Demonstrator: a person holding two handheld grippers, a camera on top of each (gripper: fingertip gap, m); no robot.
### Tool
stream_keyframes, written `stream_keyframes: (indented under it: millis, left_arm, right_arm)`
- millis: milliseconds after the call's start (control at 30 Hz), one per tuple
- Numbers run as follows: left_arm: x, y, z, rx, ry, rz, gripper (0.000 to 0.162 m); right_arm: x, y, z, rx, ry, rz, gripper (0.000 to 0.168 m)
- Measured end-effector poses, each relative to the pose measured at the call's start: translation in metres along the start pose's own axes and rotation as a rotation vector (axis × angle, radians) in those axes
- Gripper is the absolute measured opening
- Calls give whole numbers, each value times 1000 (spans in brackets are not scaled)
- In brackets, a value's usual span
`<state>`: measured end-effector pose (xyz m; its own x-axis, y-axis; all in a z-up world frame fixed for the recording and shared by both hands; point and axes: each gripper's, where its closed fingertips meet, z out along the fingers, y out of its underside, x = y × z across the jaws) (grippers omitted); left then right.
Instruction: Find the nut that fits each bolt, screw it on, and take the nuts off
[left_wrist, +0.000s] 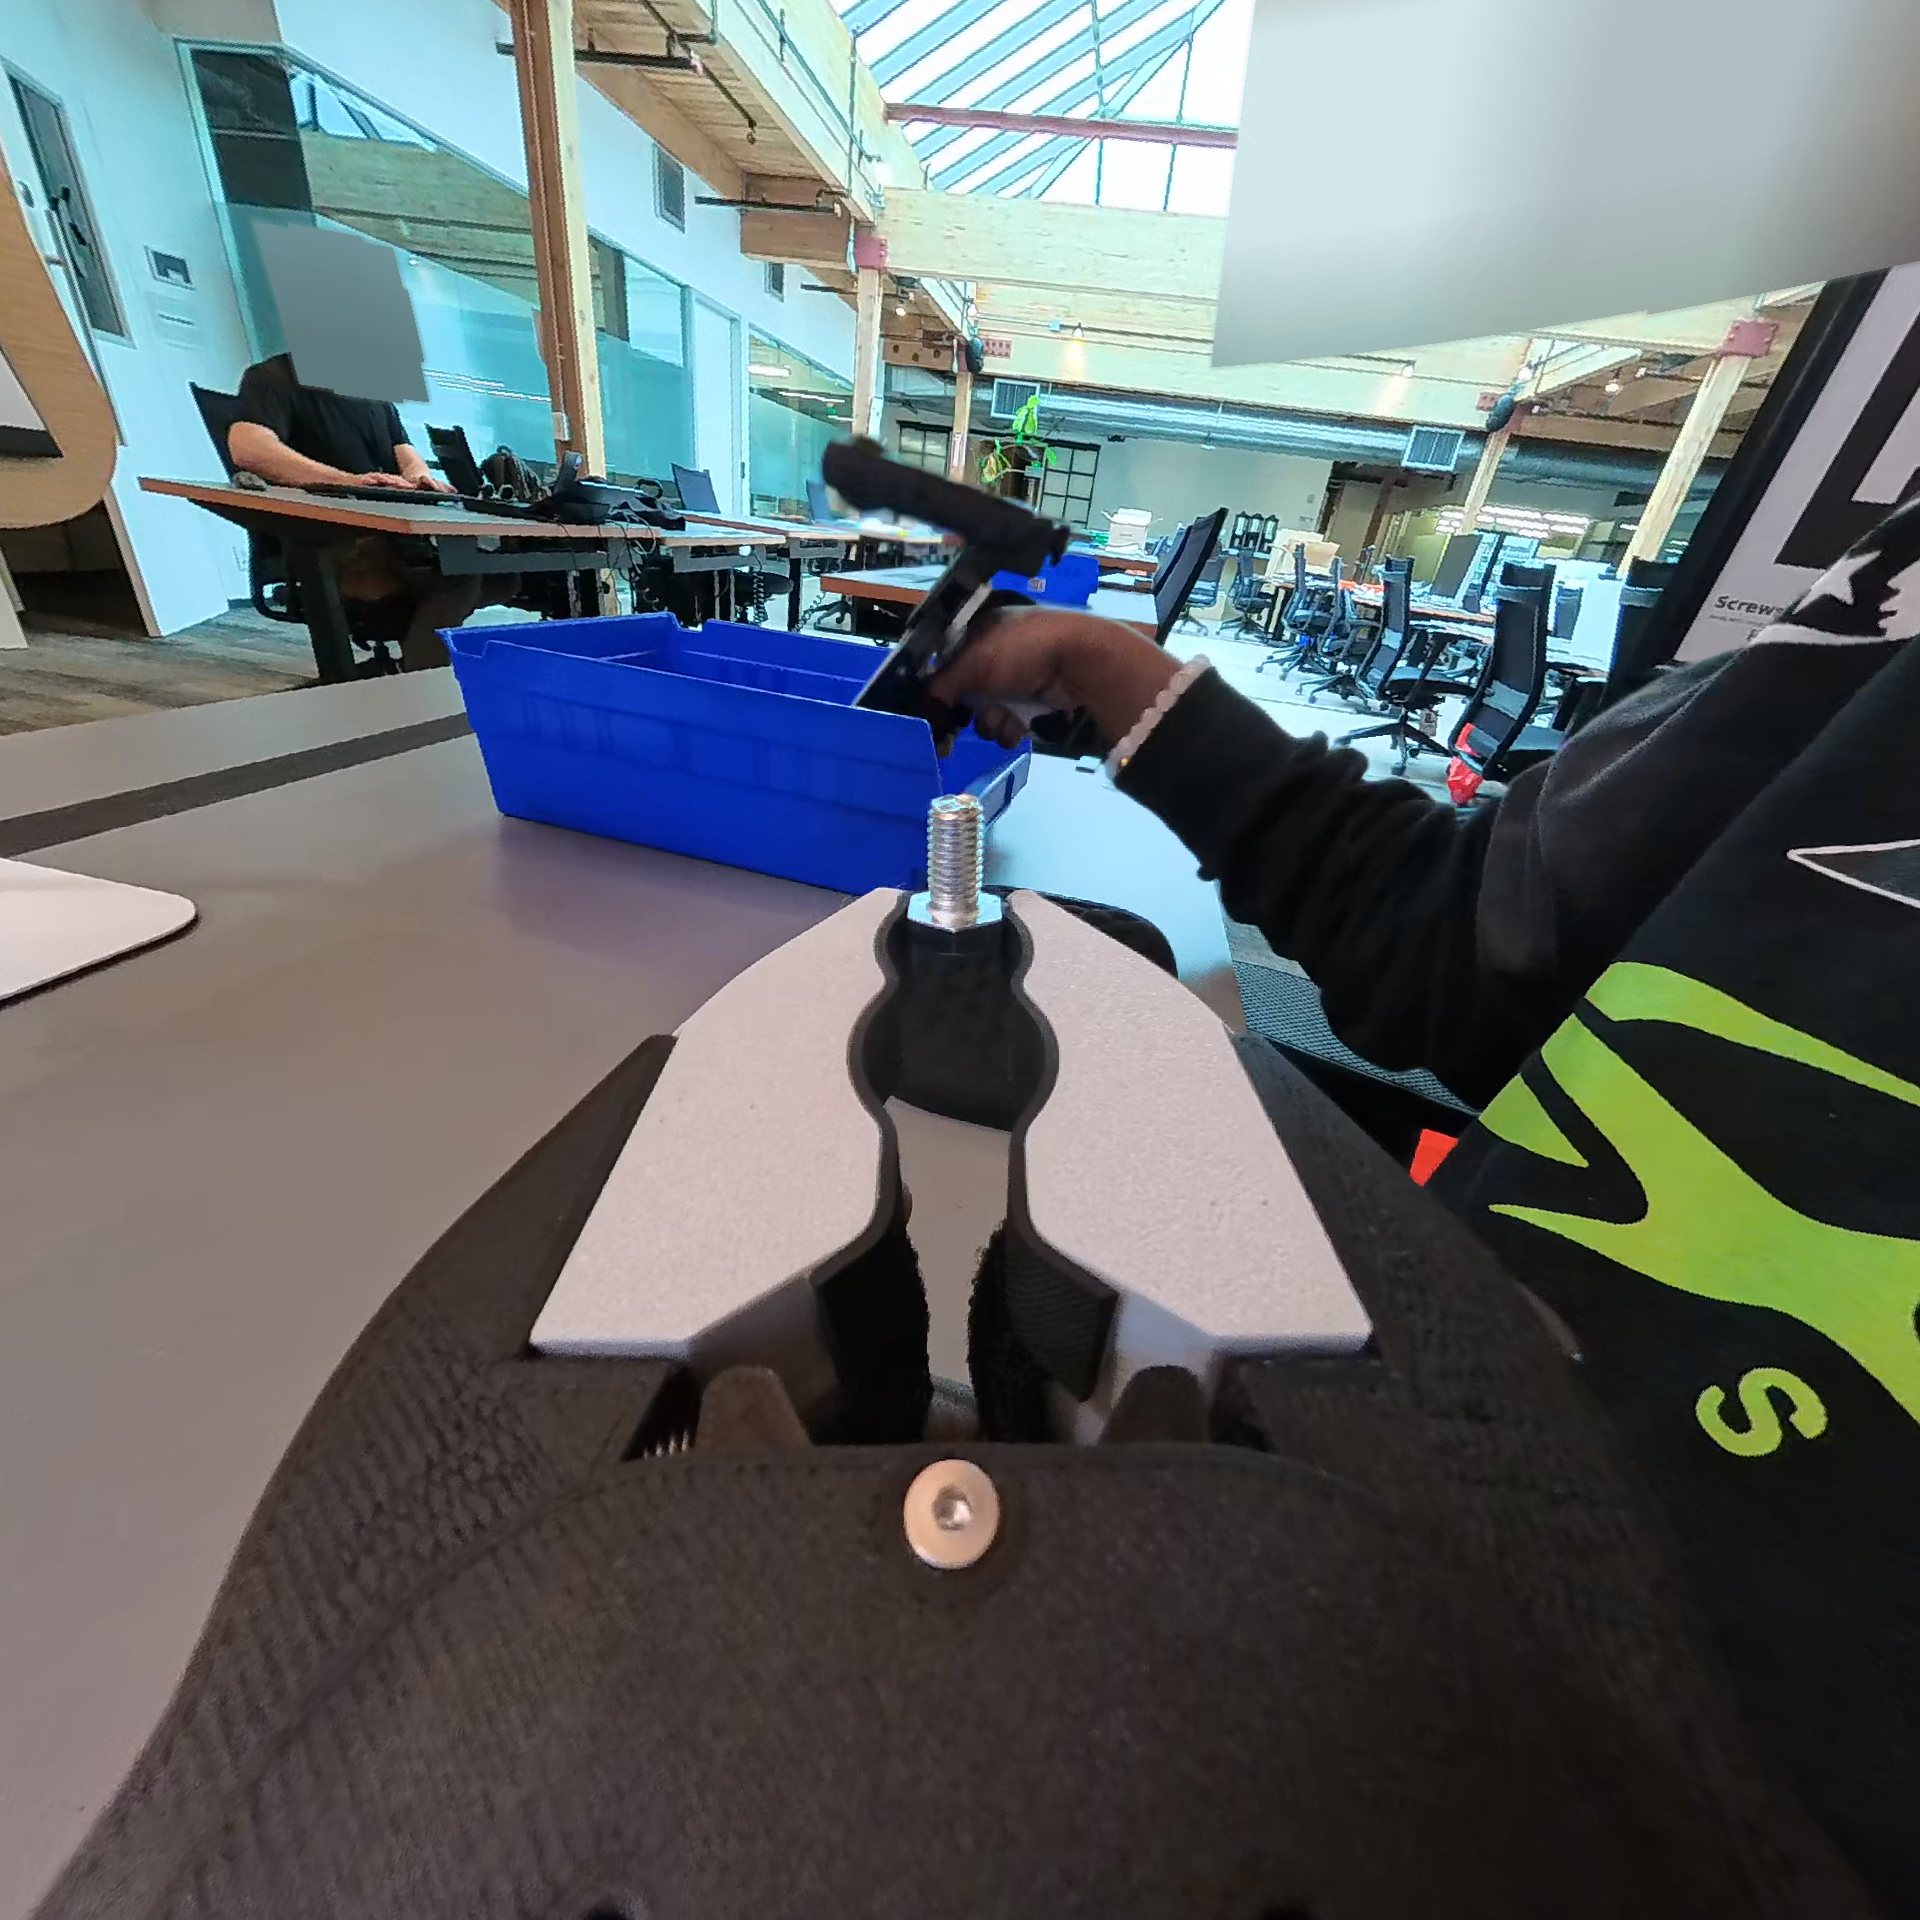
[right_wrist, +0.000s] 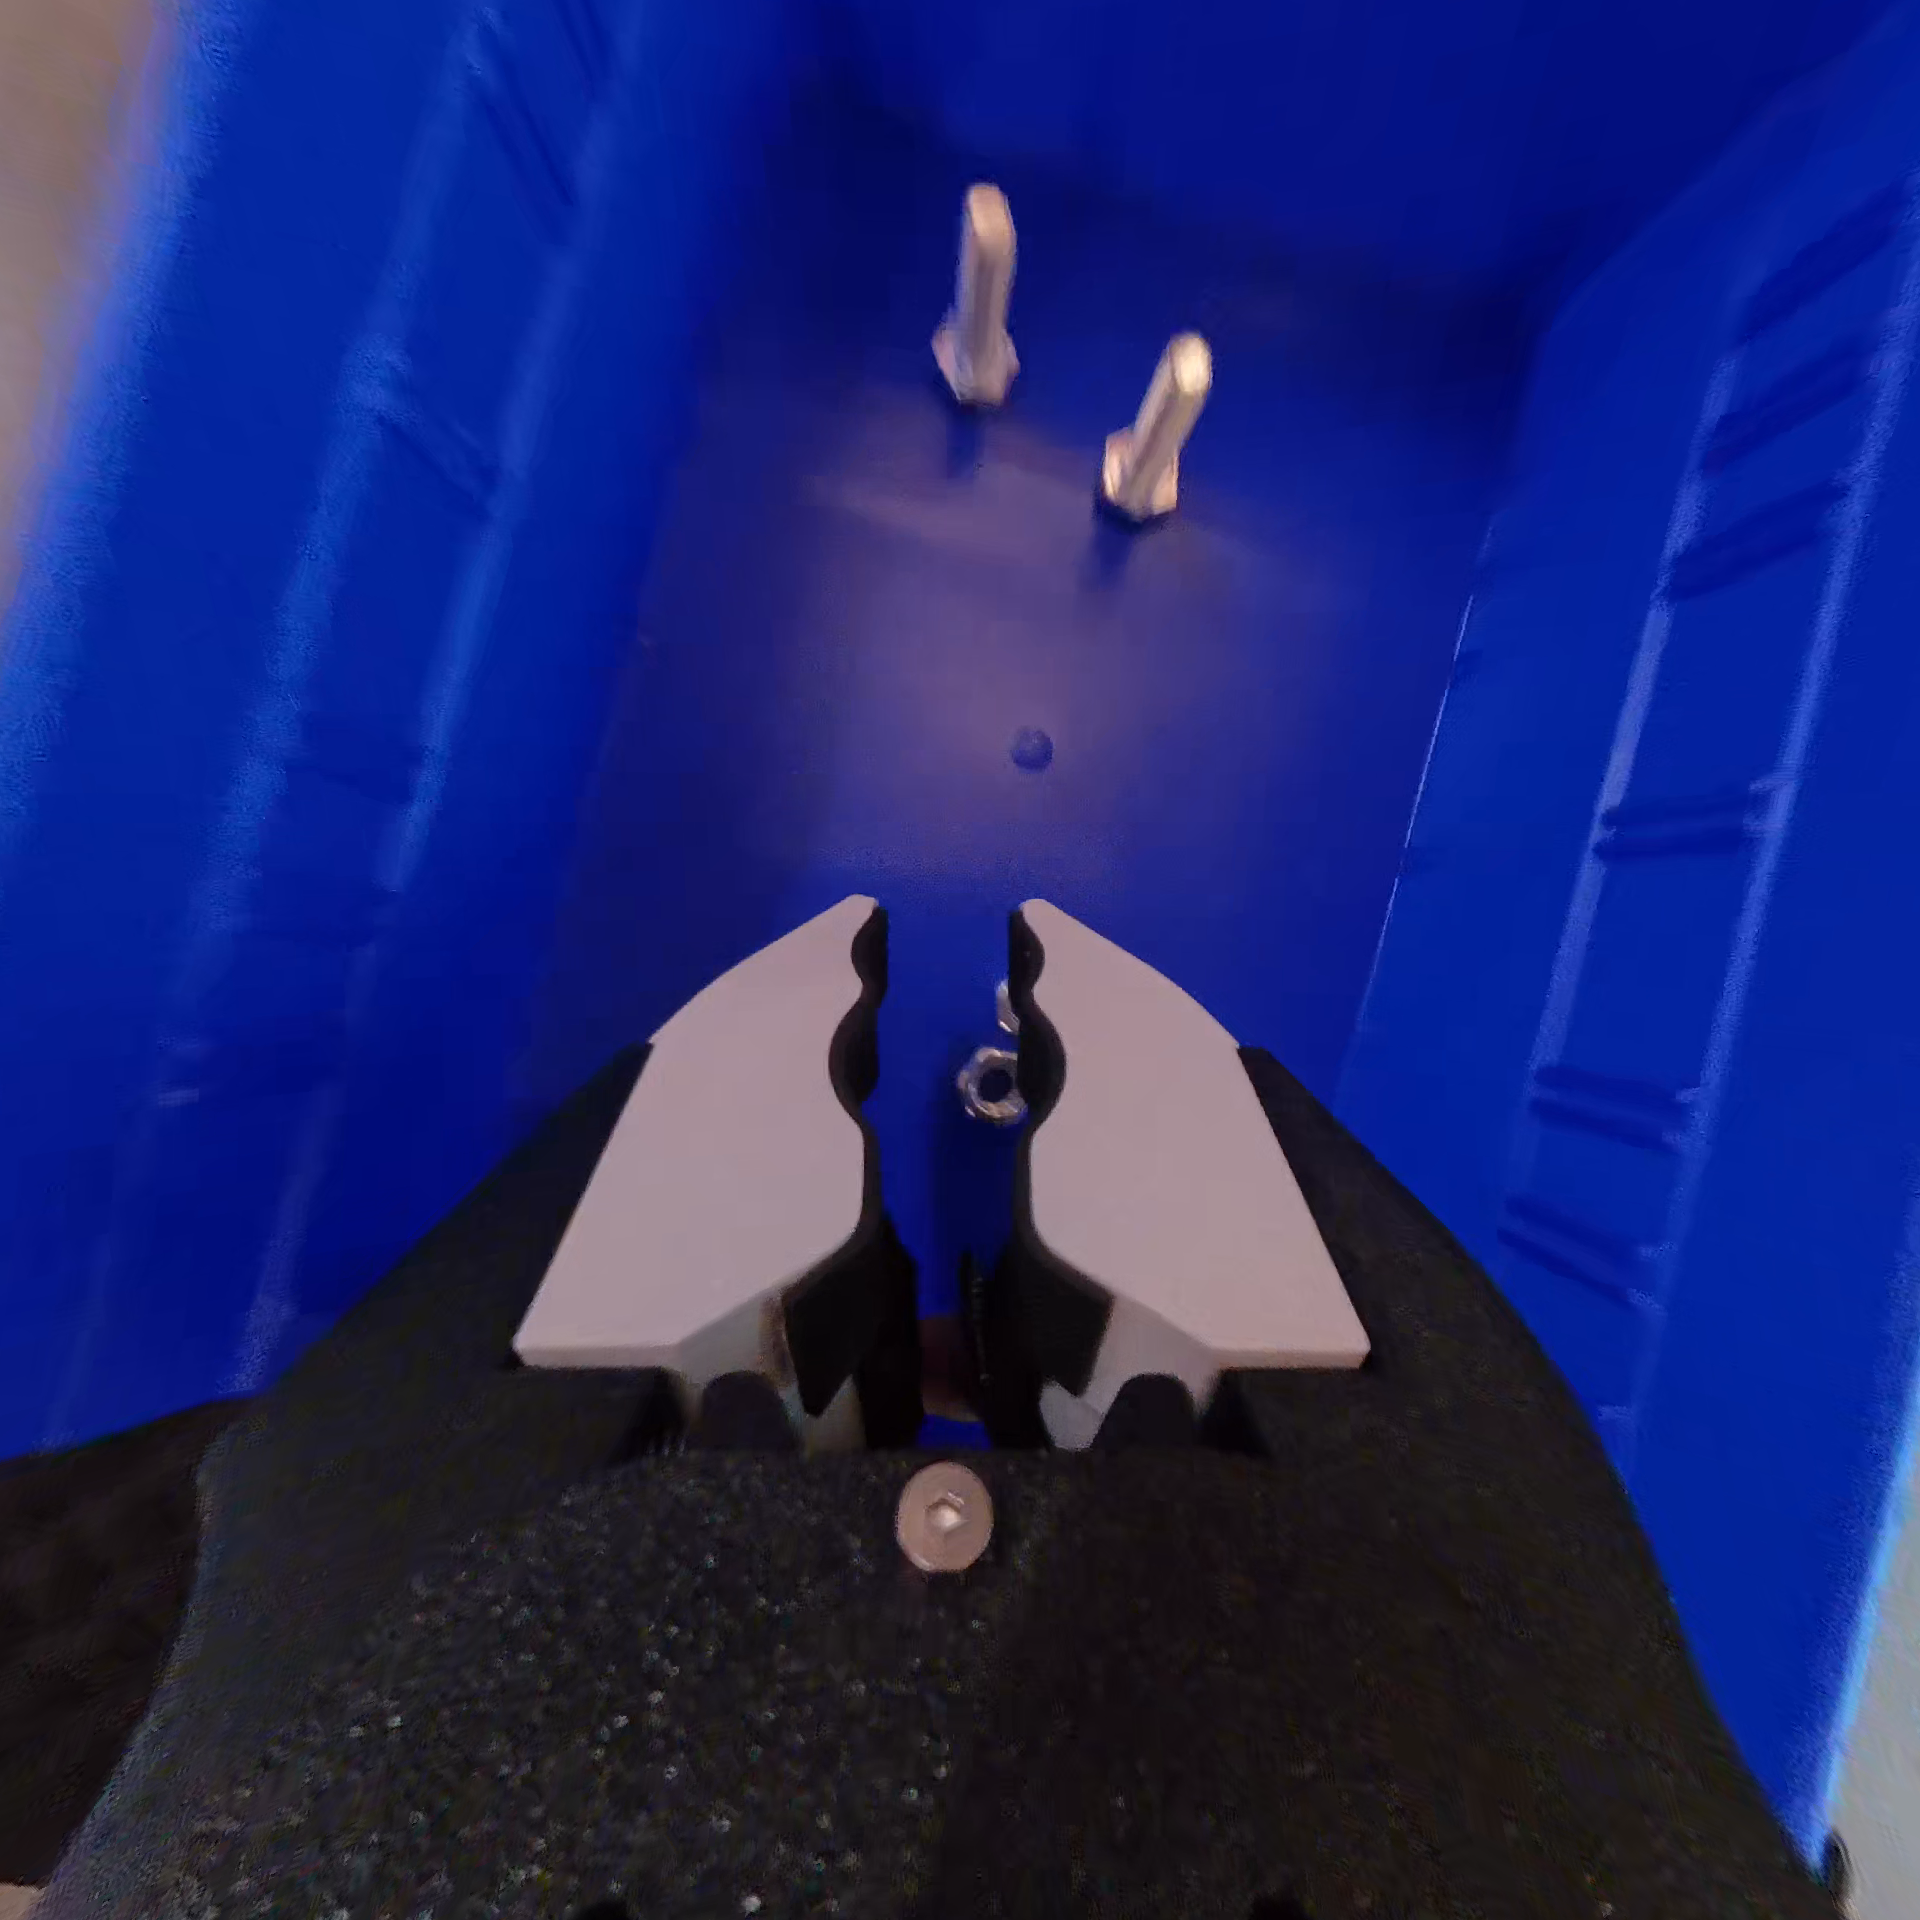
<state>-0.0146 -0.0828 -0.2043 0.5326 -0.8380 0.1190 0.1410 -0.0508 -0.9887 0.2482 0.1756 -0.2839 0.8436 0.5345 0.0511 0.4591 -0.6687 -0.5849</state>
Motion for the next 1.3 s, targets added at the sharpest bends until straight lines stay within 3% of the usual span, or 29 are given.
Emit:
stream_keyframes:
  millis: [100, 200, 267, 367, 433, 633, 833, 967, 1067, 1300]
  left_arm:
    - [-3, 1, 1, -3, -16, 0, 15]
    - [-3, 2, 1, -11, -21, 2, 15]
    - [-3, 3, 2, -18, -21, 3, 15]
    - [-3, 4, 2, -23, -22, 9, 15]
    - [-2, 4, 2, -27, -23, 15, 15]
    - [-1, 6, 3, -40, -19, 24, 15]
    - [1, 6, 4, -39, -11, 32, 17]
    - [0, 7, 4, -41, -12, 0, 41]
    - [-3, 6, 4, -36, -29, -5, 49]
    - [-7, 5, 4, -30, -51, -17, 56]
  right_arm:
    - [-56, -40, -36, 265, -156, -77, 22]
    - [-161, -61, -87, 491, -486, -247, 23]
    - [-234, -55, -118, 573, -723, -383, 22]
    - [-314, -34, -142, 594, -971, -526, 21]
    - [-346, -23, -145, 568, -1051, -577, 21]
    - [-383, -10, -139, 540, -1096, -675, 18]
    - [-382, -9, -138, 552, -1069, -722, 8]
    - [-350, -29, -137, 605, -947, -677, 8]
    - [-291, -61, -127, 661, -721, -583, 8]
    - [-84, -110, -71, 628, -107, -287, 8]
